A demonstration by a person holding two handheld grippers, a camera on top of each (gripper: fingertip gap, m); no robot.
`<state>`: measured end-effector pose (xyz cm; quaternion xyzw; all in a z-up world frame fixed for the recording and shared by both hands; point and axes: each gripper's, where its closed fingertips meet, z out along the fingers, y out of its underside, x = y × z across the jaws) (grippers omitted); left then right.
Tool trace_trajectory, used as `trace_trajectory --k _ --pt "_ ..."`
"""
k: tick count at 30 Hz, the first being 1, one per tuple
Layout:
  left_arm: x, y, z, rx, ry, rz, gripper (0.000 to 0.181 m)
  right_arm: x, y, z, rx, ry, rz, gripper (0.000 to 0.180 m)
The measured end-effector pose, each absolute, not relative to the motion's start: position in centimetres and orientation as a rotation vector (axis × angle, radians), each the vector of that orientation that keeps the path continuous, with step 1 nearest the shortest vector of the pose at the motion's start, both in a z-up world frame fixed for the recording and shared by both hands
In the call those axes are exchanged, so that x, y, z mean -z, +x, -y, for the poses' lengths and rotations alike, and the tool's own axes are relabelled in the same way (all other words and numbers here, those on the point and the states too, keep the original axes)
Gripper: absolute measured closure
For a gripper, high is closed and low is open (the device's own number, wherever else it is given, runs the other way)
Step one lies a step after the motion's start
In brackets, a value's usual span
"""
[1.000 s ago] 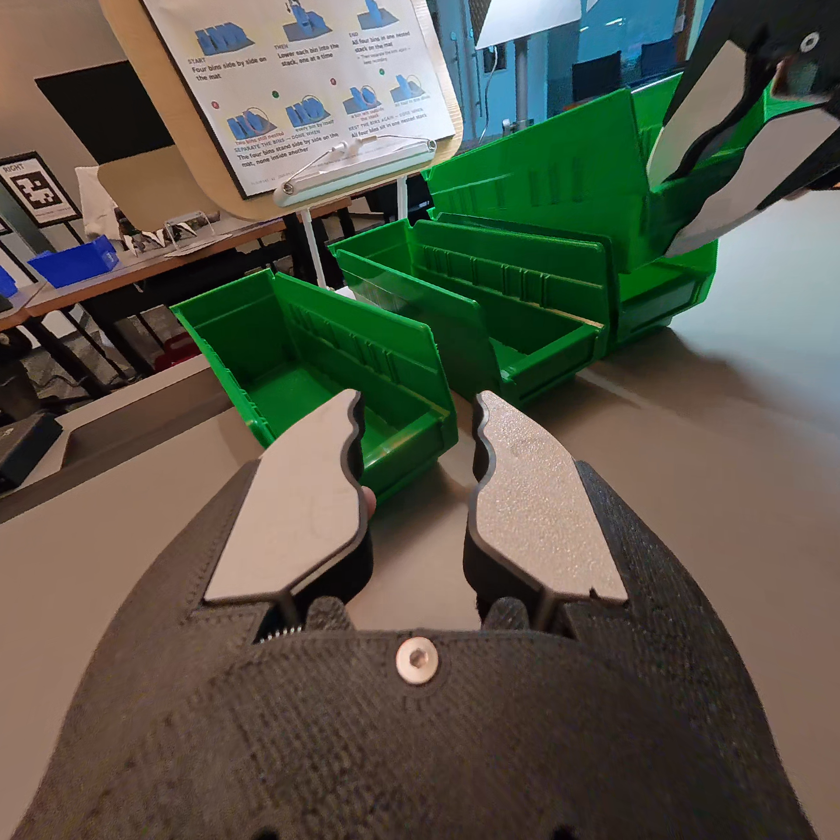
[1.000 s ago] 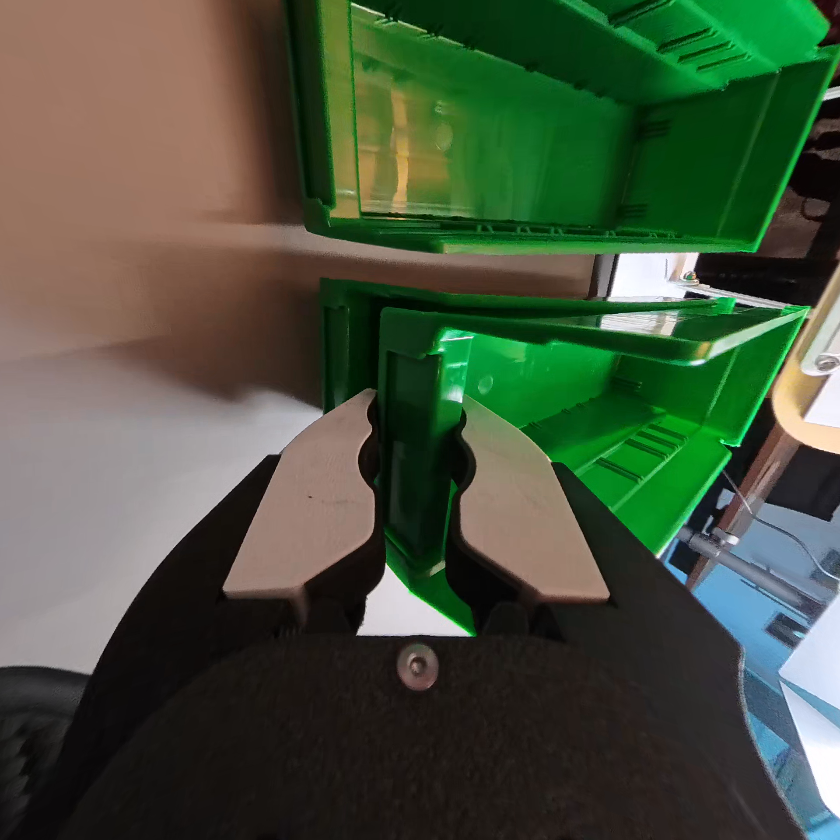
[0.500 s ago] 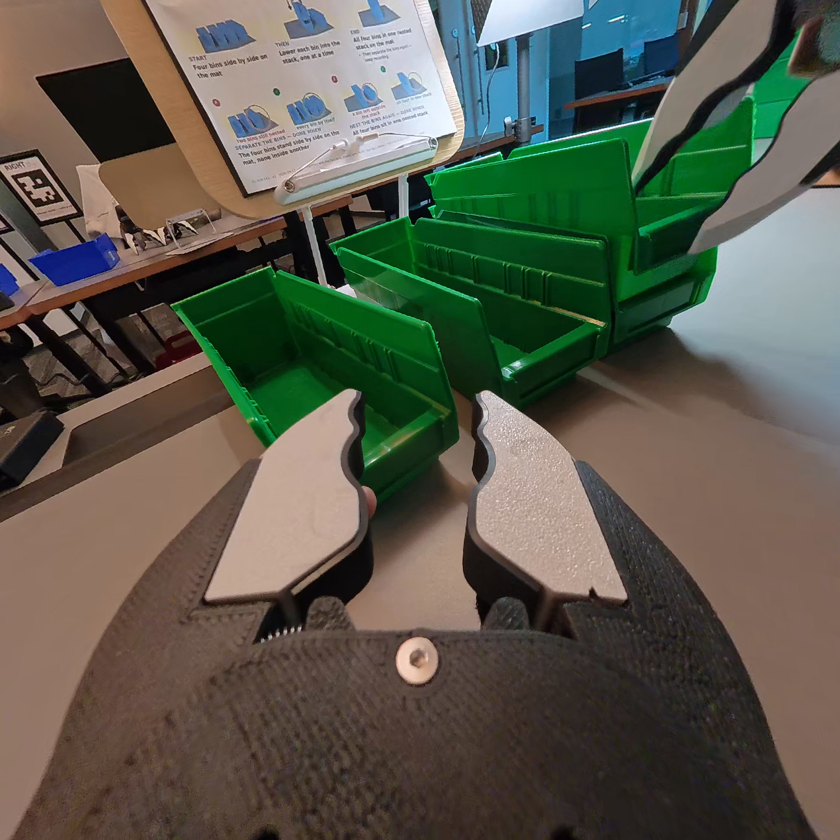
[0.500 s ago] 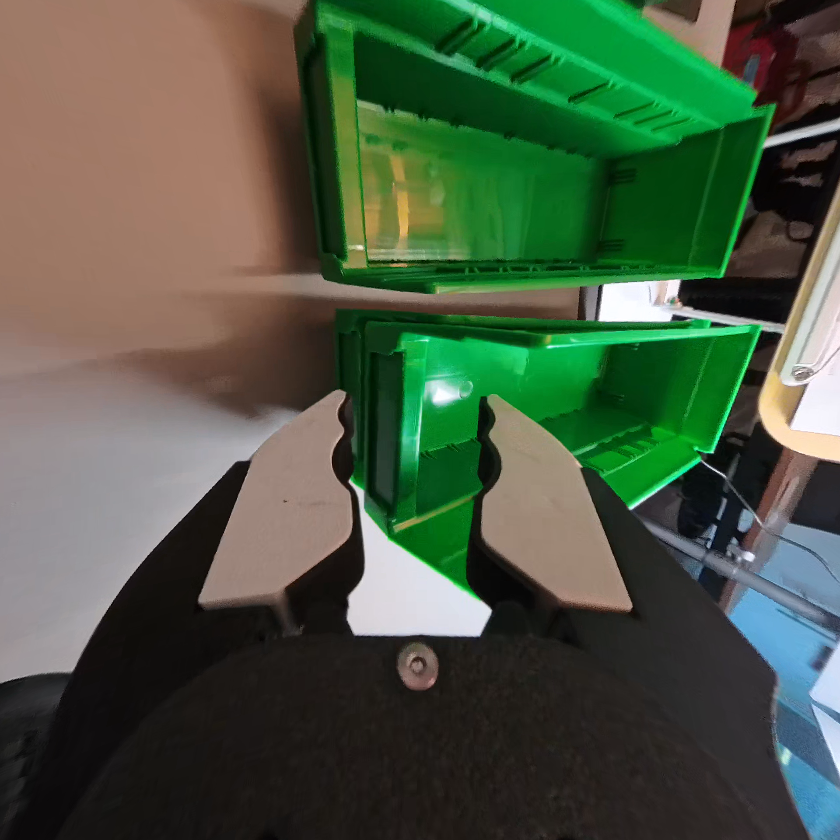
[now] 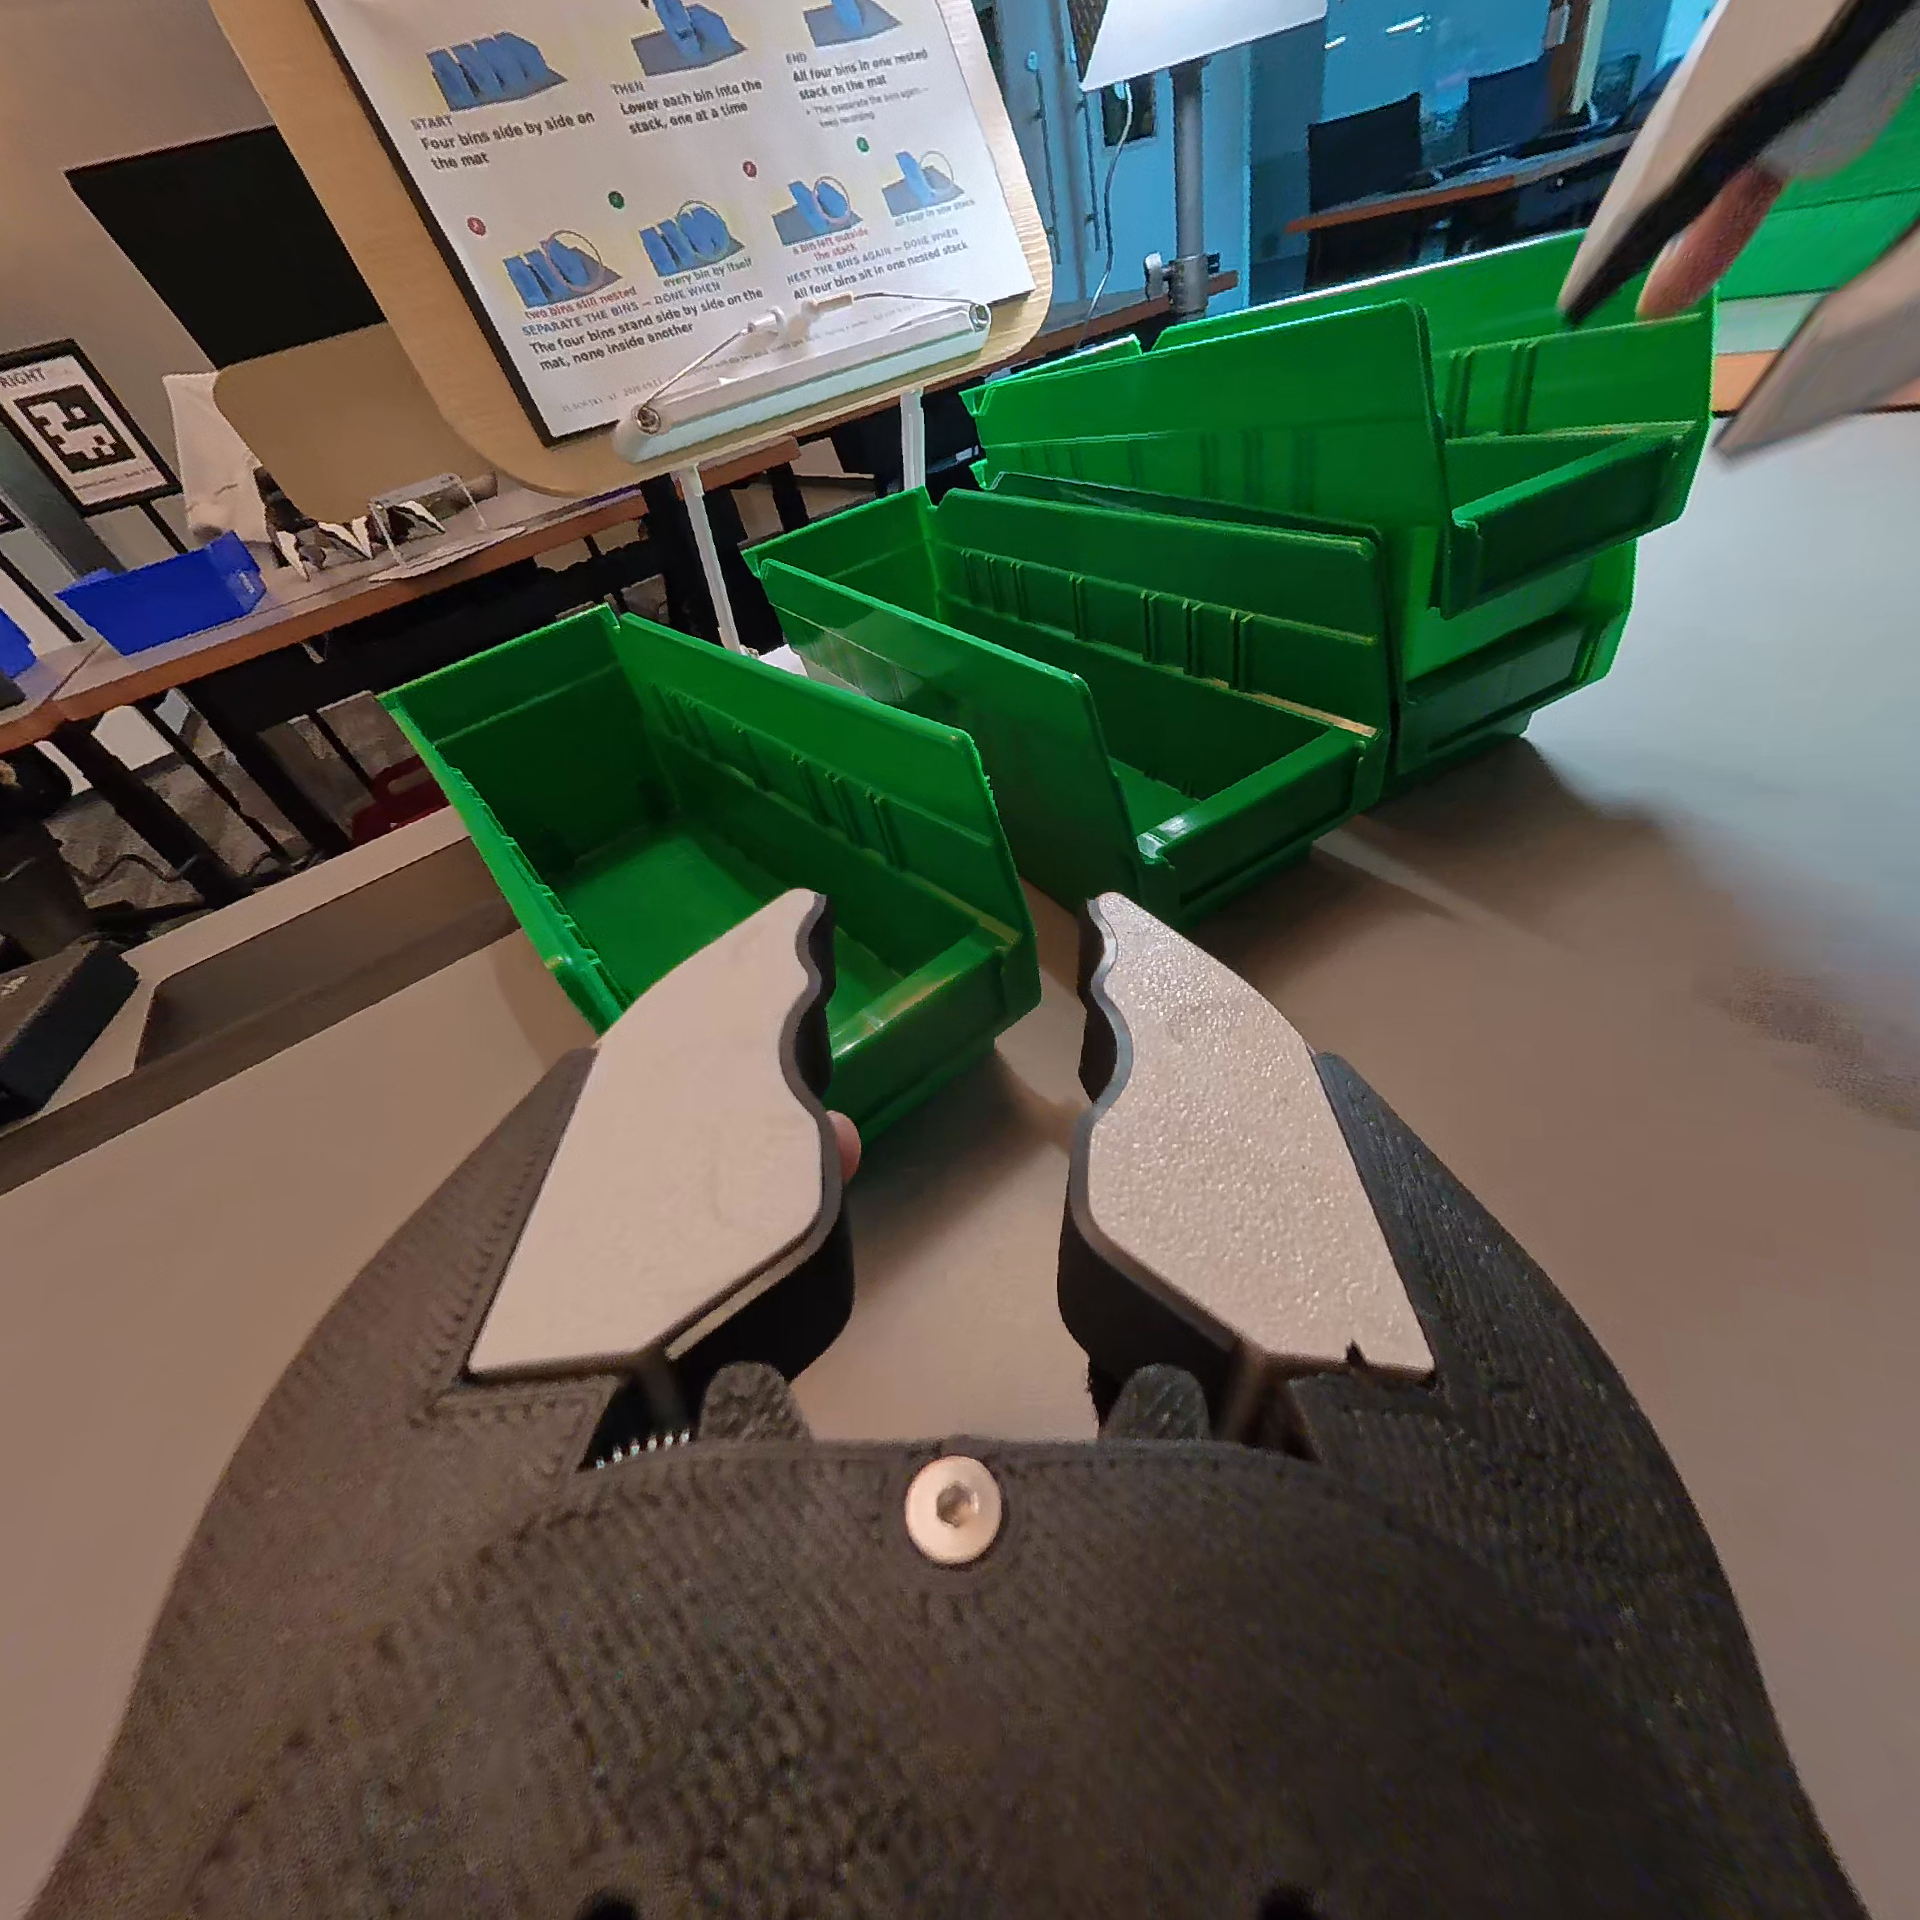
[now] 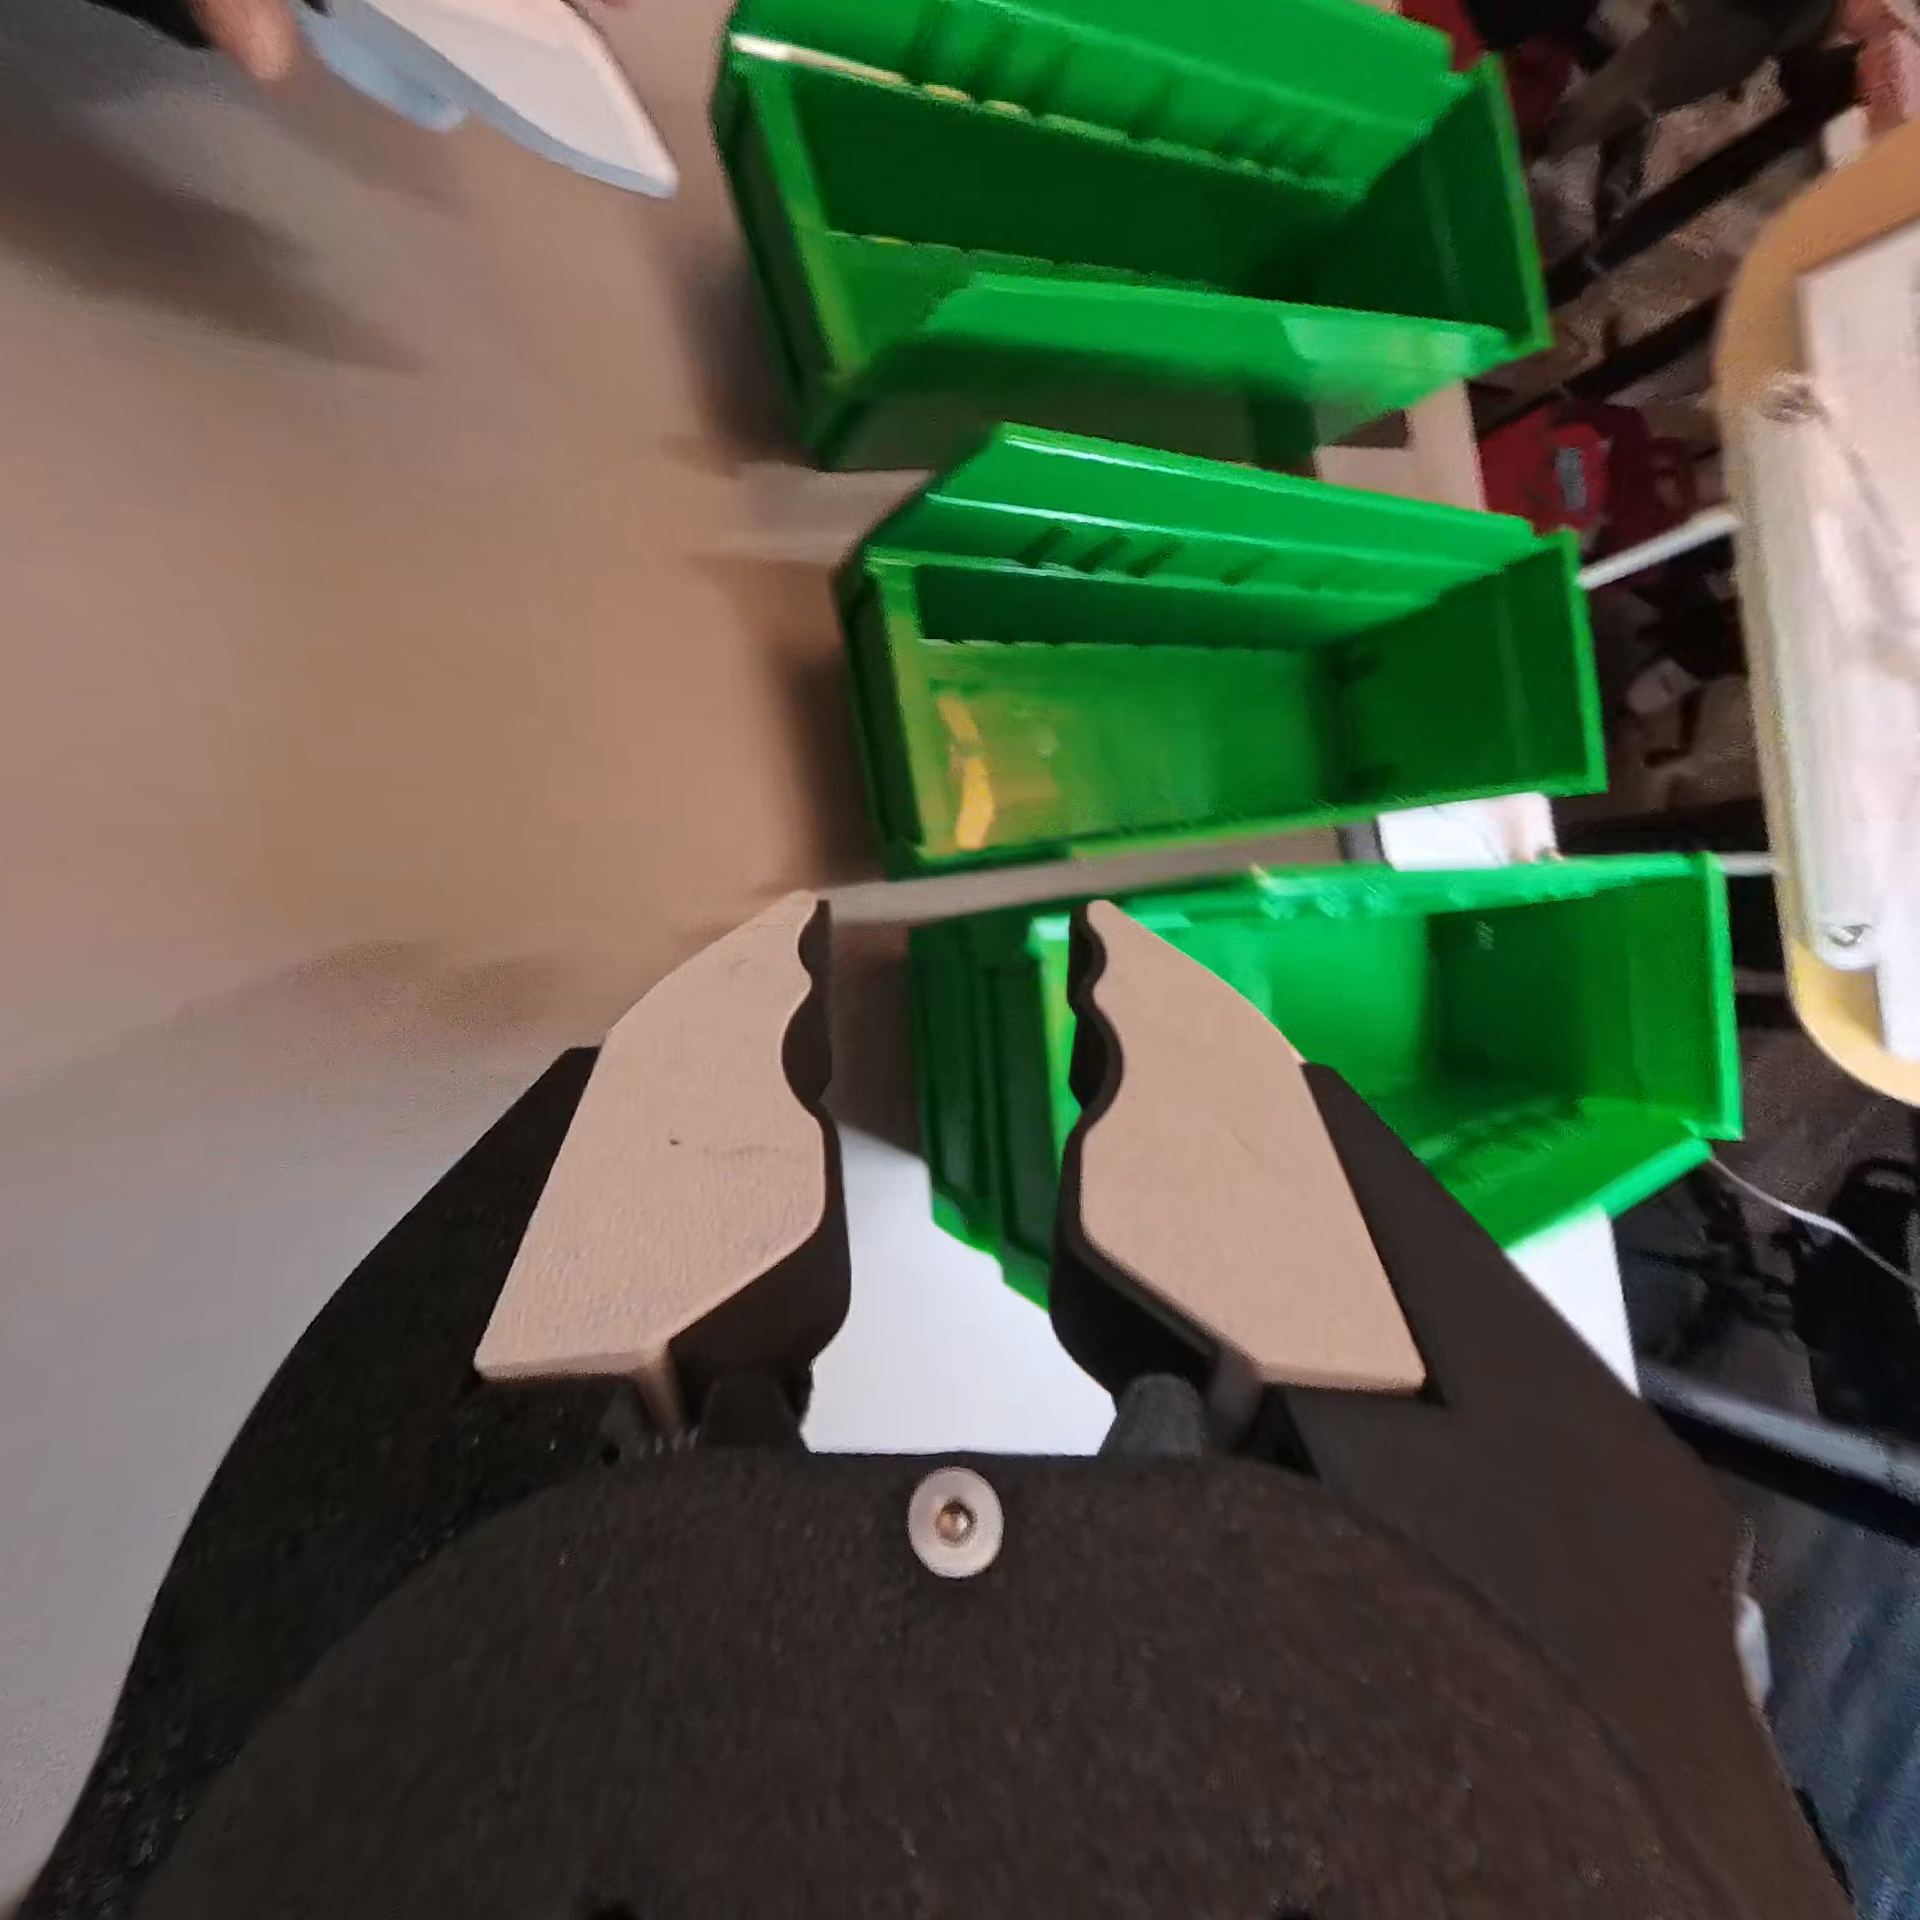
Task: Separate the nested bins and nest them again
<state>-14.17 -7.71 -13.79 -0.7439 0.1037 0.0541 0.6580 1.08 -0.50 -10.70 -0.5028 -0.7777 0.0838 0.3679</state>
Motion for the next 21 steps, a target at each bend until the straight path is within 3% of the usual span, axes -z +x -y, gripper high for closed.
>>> trace_trajectory --k 10,13,16,21 --pt "13.7 -14.3 7.8 -0.155 -1.685 -0.246 0.136 20.1 -7.3 0.1 0.227 -1.279 2.138 0.121" --pt "13.4 -14.5 8.0 -0.156 -1.676 -0.237 0.136 22.1 -7.6 -1.3 0.340 -1.336 2.180 0.125" --pt "13.1 -14.9 8.1 -0.151 -1.674 -0.215 0.135 22.3 -7.9 -1.8 0.352 -1.311 2.163 0.151" --pt "12.8 -15.1 8.2 -0.147 -1.669 -0.197 0.134 22.1 -6.8 0.2 0.306 -1.248 2.196 0.151"
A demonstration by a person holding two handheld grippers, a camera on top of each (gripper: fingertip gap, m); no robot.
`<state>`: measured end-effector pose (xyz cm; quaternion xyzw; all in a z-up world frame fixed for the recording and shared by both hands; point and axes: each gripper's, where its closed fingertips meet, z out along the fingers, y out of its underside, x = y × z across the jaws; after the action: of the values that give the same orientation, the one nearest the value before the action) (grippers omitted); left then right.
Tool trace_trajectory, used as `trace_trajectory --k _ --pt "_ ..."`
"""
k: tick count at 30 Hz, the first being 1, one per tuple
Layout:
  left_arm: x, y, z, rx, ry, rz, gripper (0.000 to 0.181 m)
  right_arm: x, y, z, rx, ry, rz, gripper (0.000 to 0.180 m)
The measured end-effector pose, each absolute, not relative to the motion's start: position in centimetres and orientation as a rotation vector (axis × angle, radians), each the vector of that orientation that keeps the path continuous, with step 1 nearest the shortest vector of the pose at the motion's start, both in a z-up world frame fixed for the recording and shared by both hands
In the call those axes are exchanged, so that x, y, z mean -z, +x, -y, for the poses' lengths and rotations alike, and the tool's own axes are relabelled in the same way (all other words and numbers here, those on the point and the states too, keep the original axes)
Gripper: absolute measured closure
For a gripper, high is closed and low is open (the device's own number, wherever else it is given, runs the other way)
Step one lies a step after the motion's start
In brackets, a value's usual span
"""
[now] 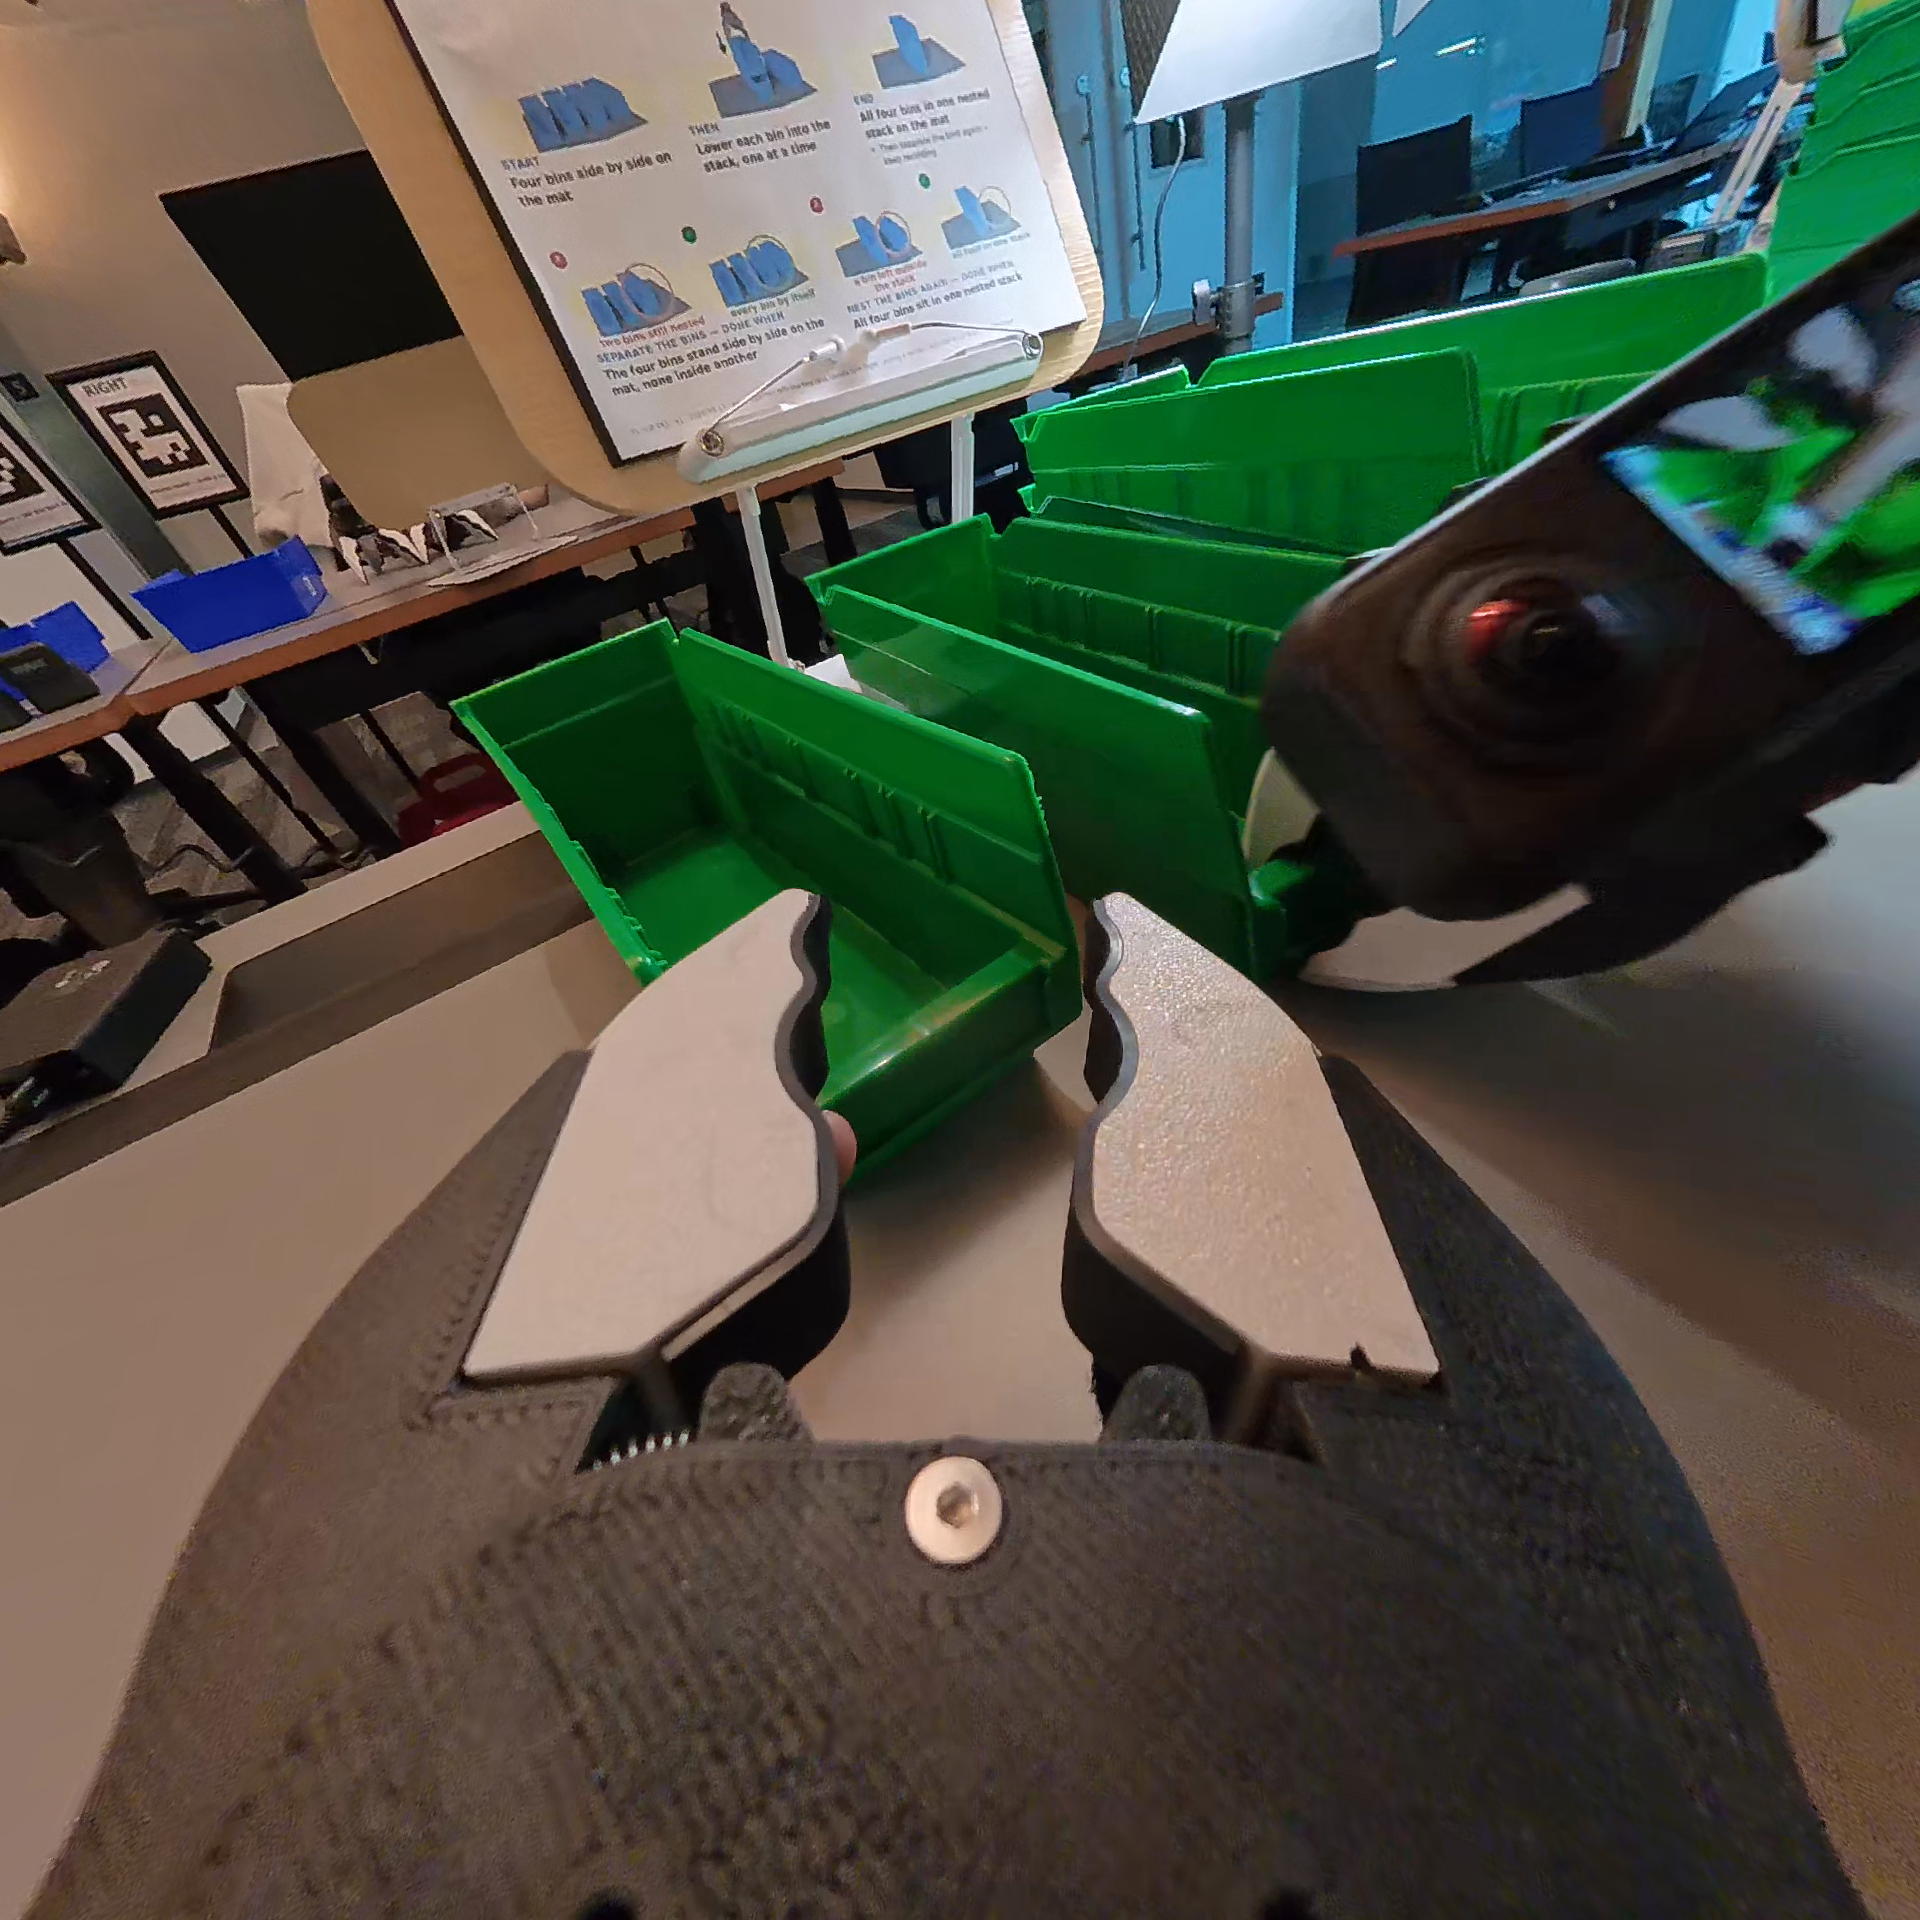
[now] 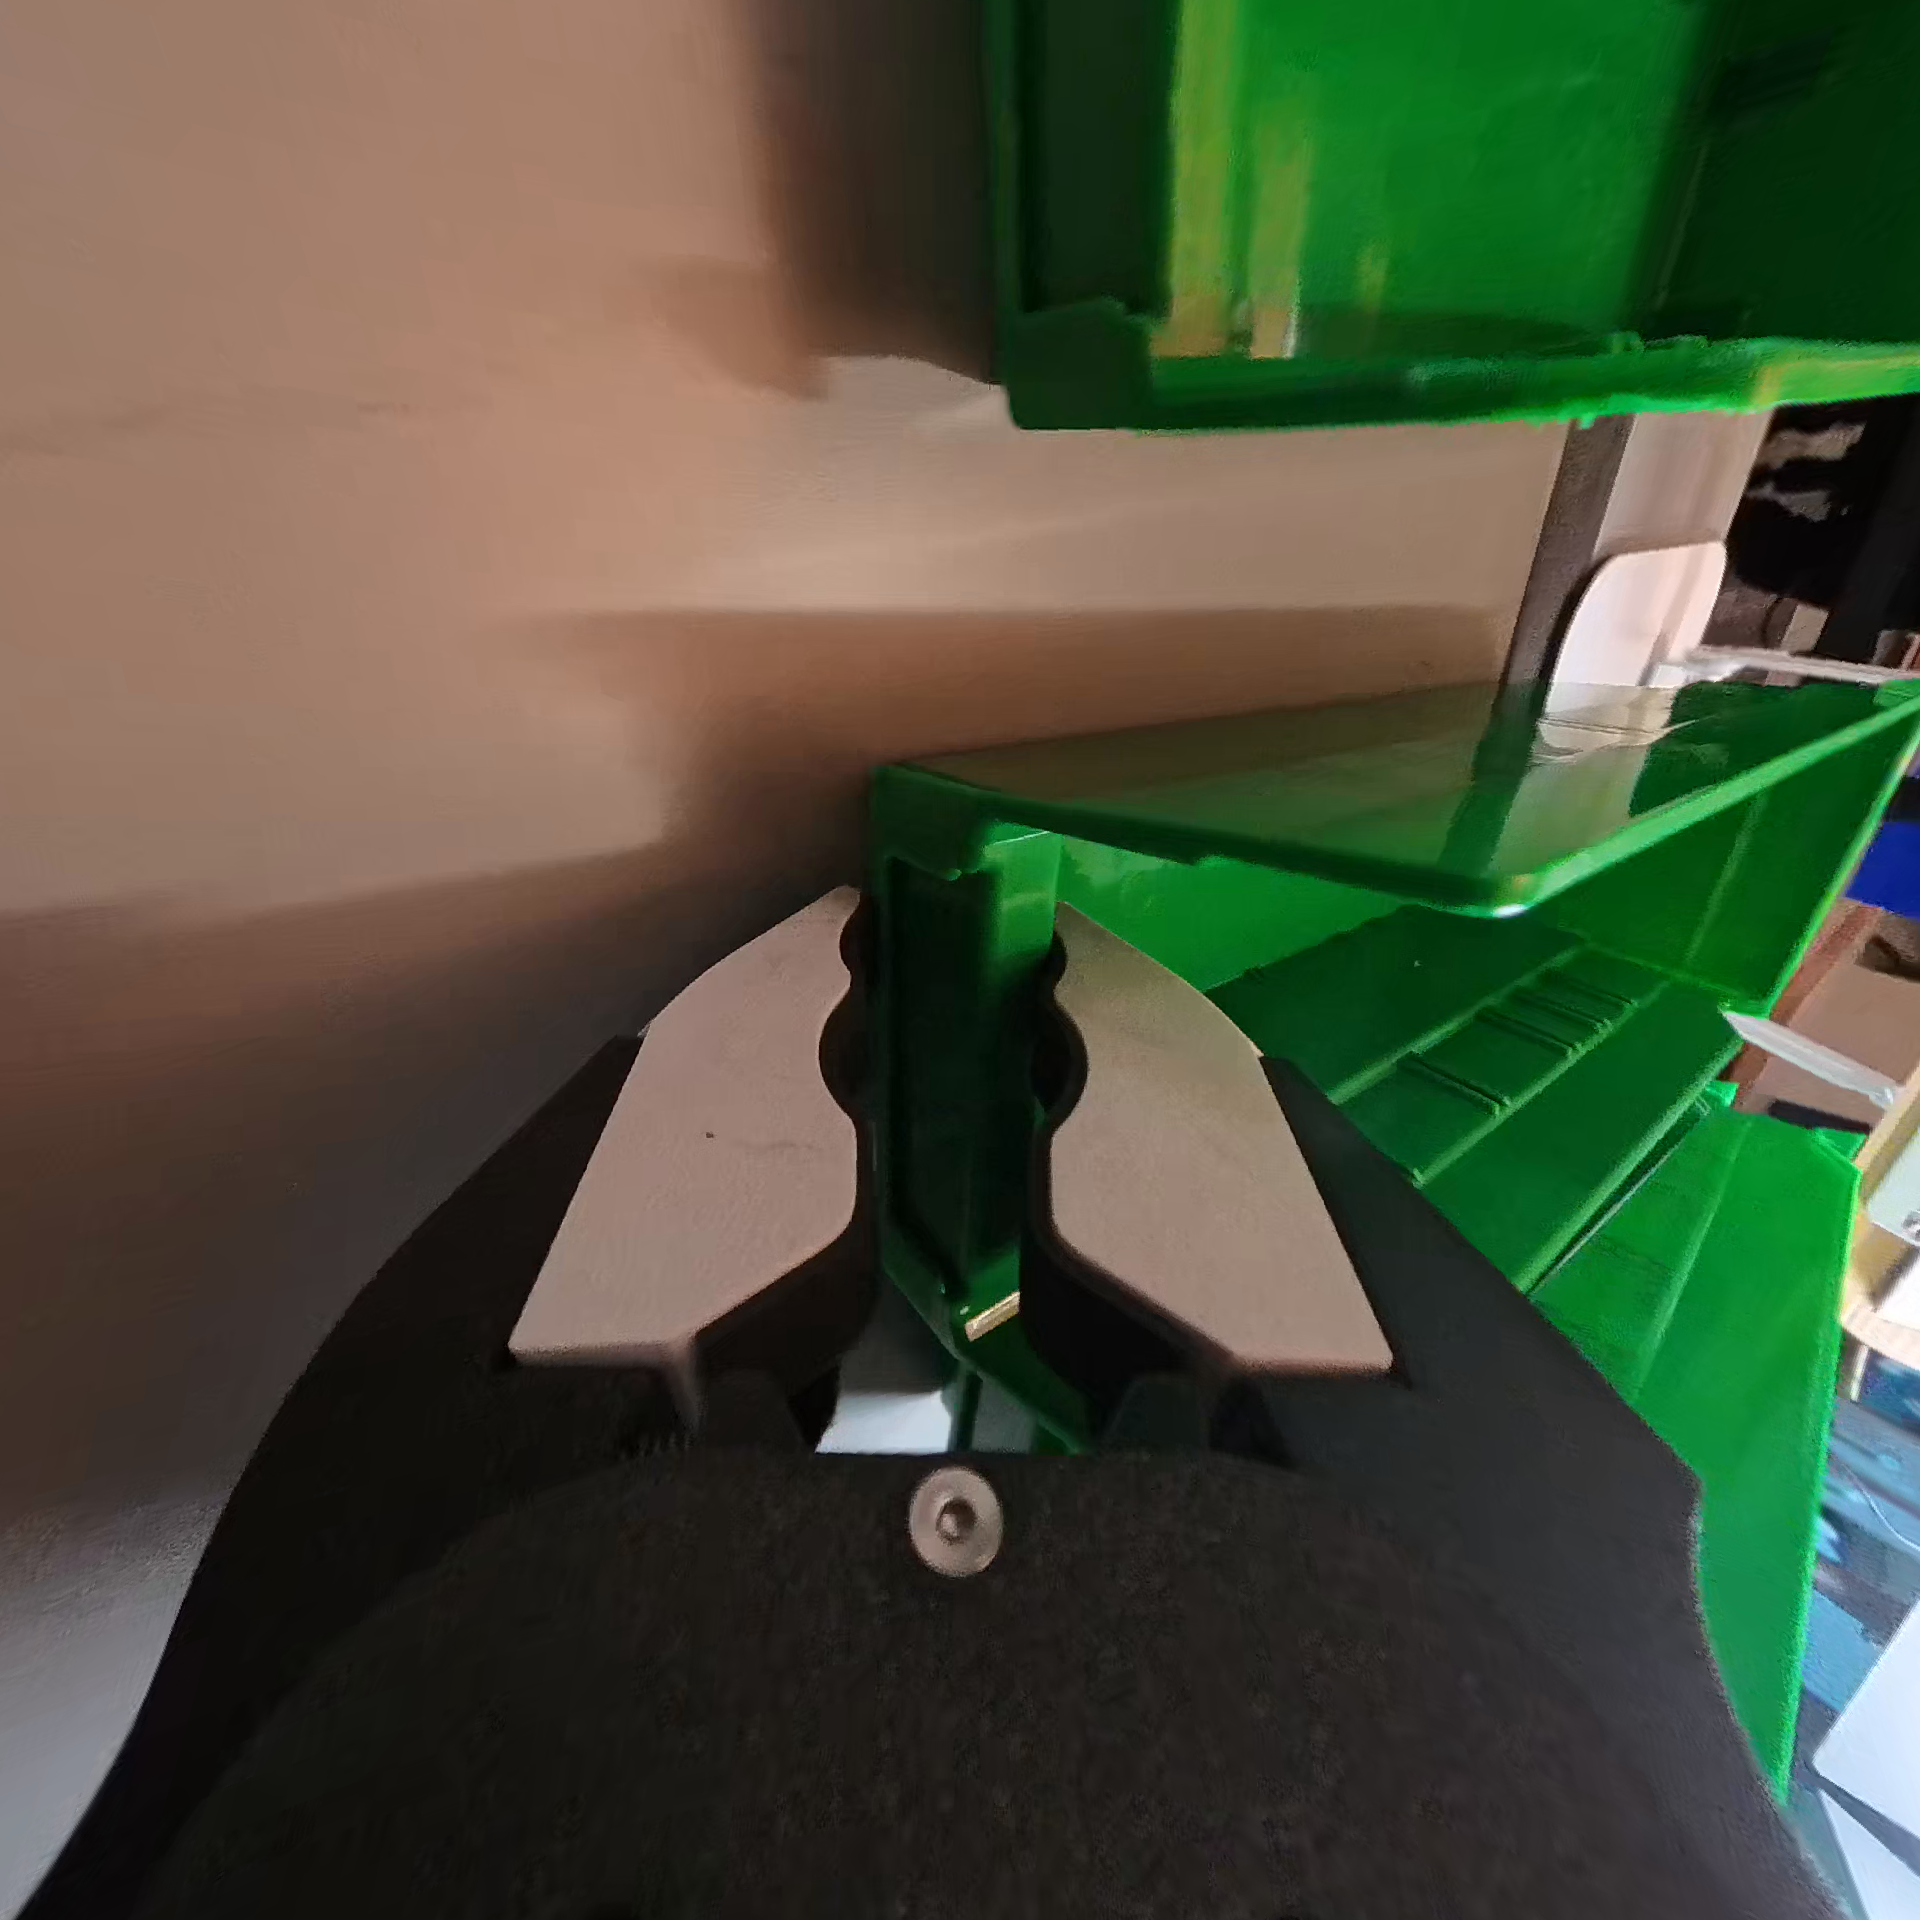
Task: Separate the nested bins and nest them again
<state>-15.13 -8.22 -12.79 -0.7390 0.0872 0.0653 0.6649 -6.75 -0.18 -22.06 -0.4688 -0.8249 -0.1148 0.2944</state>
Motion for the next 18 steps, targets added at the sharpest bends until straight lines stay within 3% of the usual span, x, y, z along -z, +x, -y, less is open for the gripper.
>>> trace_trajectory --k 8,18 --pt "12.4 -15.5 8.4 -0.167 -1.651 -0.172 0.134 18.2 -4.0 5.1 0.147 -1.138 2.194 0.151" --pt "12.6 -15.3 8.4 -0.197 -1.655 -0.199 0.134 4.8 0.1 7.6 -0.025 -1.062 1.990 0.151"
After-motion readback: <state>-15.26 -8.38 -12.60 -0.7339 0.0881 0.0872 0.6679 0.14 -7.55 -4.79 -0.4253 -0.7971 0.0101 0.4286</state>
